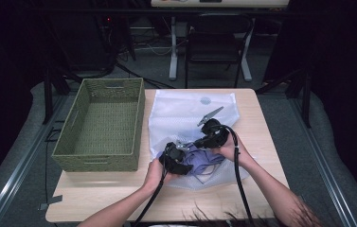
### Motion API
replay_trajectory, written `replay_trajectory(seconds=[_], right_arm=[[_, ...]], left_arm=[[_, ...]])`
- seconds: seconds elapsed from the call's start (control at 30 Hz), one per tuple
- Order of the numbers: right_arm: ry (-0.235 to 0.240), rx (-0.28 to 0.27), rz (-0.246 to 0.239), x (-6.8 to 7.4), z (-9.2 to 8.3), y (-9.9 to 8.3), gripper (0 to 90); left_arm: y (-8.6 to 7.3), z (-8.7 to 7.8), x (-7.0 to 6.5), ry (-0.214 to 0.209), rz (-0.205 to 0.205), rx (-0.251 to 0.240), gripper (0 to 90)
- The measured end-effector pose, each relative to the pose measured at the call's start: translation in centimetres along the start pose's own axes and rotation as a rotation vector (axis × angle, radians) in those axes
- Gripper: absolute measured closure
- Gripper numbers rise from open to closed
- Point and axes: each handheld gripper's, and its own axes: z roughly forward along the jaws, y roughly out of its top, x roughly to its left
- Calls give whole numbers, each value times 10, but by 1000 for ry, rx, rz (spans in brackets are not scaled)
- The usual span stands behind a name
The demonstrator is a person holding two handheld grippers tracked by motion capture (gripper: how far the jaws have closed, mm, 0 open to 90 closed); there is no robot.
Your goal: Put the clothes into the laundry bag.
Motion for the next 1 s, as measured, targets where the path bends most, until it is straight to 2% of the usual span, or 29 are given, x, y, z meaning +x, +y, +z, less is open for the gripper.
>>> replay_trajectory(seconds=[0.07,0.1,0.17,0.33,0.43,0.47,0.57,0.7,0.8,0.9,1.0], right_arm=[[-2,2,2,0,1,0,898],[5,9,-8,0,0,1,897],[2,2,-4,1,0,1,897],[7,-25,1,1,-8,3,898],[6,-49,3,2,-13,5,897],[9,-50,2,2,-16,6,897],[9,-66,0,4,-18,8,897],[3,-50,4,4,-16,6,897],[3,-25,9,1,-9,3,897],[2,-15,16,1,-5,-1,897],[3,-5,4,0,-4,-1,897]], left_arm=[[-1,3,1,14,-6,-4,698],[-1,5,3,14,1,-7,783],[-1,5,4,8,1,-9,828],[4,-1,6,21,-17,-56,841],[13,-10,10,13,-45,-108,842],[16,-12,10,17,-61,-138,842],[22,-12,11,36,-78,-178,841],[22,1,15,35,-93,-137,824],[18,8,18,22,-77,-81,783],[16,7,20,1,-72,-52,683],[14,1,19,-1,-59,-37,575]])
